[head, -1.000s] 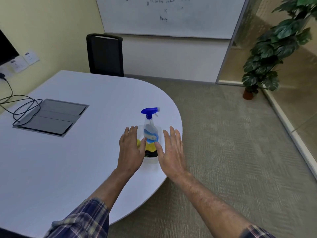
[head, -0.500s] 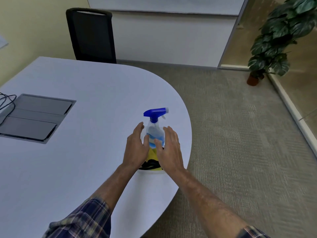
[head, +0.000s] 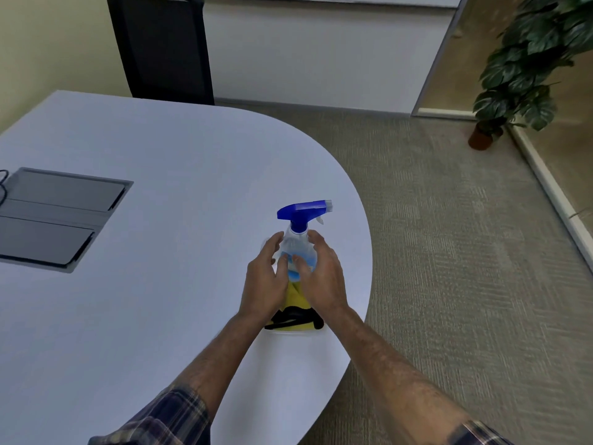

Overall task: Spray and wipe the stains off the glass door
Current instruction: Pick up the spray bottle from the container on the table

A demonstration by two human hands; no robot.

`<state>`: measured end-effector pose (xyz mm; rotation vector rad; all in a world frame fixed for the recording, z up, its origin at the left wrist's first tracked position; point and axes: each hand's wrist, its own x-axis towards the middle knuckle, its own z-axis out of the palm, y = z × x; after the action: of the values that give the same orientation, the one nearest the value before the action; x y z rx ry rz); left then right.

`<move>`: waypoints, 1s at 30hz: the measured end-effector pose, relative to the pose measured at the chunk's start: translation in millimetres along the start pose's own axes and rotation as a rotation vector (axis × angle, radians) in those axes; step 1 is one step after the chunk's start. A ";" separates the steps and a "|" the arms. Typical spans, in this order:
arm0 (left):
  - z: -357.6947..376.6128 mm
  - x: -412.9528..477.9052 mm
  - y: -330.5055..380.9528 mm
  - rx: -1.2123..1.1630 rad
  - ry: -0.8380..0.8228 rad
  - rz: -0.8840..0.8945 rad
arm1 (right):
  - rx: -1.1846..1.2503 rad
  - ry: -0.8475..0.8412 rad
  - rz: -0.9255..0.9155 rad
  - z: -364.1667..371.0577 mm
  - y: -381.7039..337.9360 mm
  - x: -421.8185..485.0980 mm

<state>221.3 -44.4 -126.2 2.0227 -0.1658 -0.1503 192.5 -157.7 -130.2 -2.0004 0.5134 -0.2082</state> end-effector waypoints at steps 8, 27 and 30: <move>3.5 8.1 -7.6 -0.054 0.057 -0.010 | 0.055 -0.031 0.010 5.7 -3.2 17.1; -47.3 -10.9 47.8 -0.227 0.033 0.137 | 0.122 -0.129 -0.132 -47.8 -69.8 -10.4; -59.5 -24.2 79.9 -0.298 -0.043 0.193 | 0.172 -0.095 -0.178 -79.0 -93.7 -28.5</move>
<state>204.1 -22.5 -27.5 1.6975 -0.3435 -0.0902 163.6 -172.0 -8.6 -1.8773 0.2478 -0.2568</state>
